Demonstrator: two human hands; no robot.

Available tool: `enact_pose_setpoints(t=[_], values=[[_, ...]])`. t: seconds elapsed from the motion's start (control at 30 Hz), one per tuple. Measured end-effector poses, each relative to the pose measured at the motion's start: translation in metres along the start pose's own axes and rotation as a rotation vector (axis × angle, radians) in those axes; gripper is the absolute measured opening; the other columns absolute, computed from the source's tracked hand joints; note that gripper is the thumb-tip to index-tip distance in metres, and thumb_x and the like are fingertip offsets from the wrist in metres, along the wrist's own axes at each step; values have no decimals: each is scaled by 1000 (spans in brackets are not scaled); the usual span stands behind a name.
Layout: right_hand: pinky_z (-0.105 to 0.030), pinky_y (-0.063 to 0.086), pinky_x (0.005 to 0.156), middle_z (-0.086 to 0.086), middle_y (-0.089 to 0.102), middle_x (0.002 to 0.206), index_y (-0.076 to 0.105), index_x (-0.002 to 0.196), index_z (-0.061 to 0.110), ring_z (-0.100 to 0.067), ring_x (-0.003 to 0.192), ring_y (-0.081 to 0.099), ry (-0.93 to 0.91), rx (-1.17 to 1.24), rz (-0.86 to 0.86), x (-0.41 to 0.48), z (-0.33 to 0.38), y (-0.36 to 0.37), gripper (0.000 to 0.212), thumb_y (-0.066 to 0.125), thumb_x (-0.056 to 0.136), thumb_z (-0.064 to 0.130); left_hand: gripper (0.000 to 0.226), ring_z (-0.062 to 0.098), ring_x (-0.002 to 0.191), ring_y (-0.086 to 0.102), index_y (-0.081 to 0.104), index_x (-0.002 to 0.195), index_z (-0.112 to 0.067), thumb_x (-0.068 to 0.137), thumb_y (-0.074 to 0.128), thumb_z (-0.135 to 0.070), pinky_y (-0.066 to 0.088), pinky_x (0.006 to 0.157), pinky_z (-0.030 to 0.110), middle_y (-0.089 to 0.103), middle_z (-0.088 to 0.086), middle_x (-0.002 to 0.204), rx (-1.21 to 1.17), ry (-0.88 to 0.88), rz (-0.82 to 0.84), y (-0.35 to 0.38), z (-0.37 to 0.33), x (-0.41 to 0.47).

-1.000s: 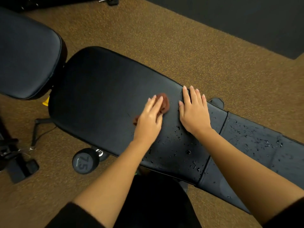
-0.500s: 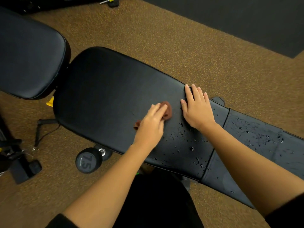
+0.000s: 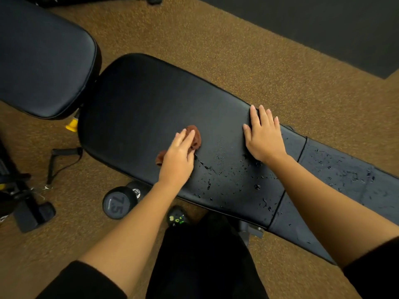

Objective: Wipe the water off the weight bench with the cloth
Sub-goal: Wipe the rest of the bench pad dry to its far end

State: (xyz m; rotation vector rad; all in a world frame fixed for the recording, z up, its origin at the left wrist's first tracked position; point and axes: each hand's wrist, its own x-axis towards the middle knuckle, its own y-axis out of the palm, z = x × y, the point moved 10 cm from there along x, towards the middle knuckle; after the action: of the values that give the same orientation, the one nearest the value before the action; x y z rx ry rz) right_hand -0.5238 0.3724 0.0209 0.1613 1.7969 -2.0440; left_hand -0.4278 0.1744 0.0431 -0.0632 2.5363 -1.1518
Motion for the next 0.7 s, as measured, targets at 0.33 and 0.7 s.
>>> enact_pose_setpoints(t=[0.33, 0.7], values=[[-38, -5, 115, -13, 6, 157, 17, 149, 11, -29, 144, -8, 41, 304, -117, -30, 15, -9, 54, 33, 101, 32, 54, 20, 143, 18, 34, 143, -18, 93, 49, -5, 11, 110, 17, 27, 3, 152, -53, 130, 143, 37, -23, -43], [-20, 36, 103, 14, 53, 129, 46, 133, 27, 6, 118, 46, 311, 1124, -137, -131, 44, 0, 35, 42, 98, 31, 26, 4, 92, 55, 48, 106, -19, 86, 64, -24, 37, 74, 0, 54, -2, 109, -544, -168, -91, 16, -19, -58]])
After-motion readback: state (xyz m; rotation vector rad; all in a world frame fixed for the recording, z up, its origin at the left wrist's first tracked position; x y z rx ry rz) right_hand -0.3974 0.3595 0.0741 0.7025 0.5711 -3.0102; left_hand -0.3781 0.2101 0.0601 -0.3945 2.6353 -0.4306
